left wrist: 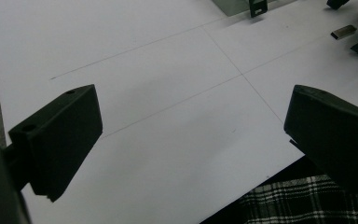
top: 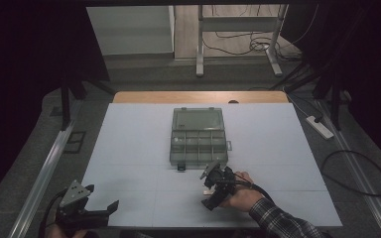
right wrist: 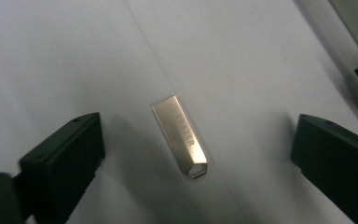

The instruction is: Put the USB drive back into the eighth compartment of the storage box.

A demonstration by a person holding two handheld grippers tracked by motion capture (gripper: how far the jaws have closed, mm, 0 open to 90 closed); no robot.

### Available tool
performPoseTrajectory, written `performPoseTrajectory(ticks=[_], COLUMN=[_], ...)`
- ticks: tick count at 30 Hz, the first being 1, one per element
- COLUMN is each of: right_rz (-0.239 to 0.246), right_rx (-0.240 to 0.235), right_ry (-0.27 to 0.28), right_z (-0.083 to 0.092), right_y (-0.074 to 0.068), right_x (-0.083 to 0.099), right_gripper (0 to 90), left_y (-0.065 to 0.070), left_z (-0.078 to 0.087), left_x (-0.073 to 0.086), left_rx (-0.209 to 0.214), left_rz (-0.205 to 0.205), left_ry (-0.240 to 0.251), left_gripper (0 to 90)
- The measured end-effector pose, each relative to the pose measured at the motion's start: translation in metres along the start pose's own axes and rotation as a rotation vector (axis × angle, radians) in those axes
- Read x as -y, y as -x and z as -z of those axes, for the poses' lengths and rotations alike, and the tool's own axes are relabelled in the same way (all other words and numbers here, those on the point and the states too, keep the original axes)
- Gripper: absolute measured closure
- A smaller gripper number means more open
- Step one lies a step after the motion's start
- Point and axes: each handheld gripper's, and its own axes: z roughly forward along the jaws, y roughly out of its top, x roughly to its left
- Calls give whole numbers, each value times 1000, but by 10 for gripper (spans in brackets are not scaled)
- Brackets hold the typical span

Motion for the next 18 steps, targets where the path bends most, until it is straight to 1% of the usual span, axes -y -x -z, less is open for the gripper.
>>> performPoseTrajectory(ticks=[1, 4, 6, 9, 10, 11, 18], right_rz=[2, 42, 61, 60, 57, 58, 29], right_rx=[-1, -29, -35, -47, -49, -51, -69], right_ry=[-2, -1, -3, -15, -20, -19, -23], right_z=[1, 7, 9, 13, 13, 14, 14], right_y=[-1, -5, -6, -3, -1, 0, 3], right_x=[0, -2, -3, -4, -4, -3, -3], right_gripper=[85, 294, 416, 667, 734, 776, 787], left_y=[0, 0, 0, 0, 0, 0, 1], left_z=[0, 0, 0, 0, 0, 0, 0], left_x=[0, 0, 0, 0, 0, 0, 0], left_rx=[0, -2, -3, -4, -4, -4, -4], left_rz=[0, -1, -1, -3, -4, -4, -5], left_ry=[0, 1, 1, 1, 1, 1, 2], left_gripper=[45, 45, 45, 45, 45, 45, 45])
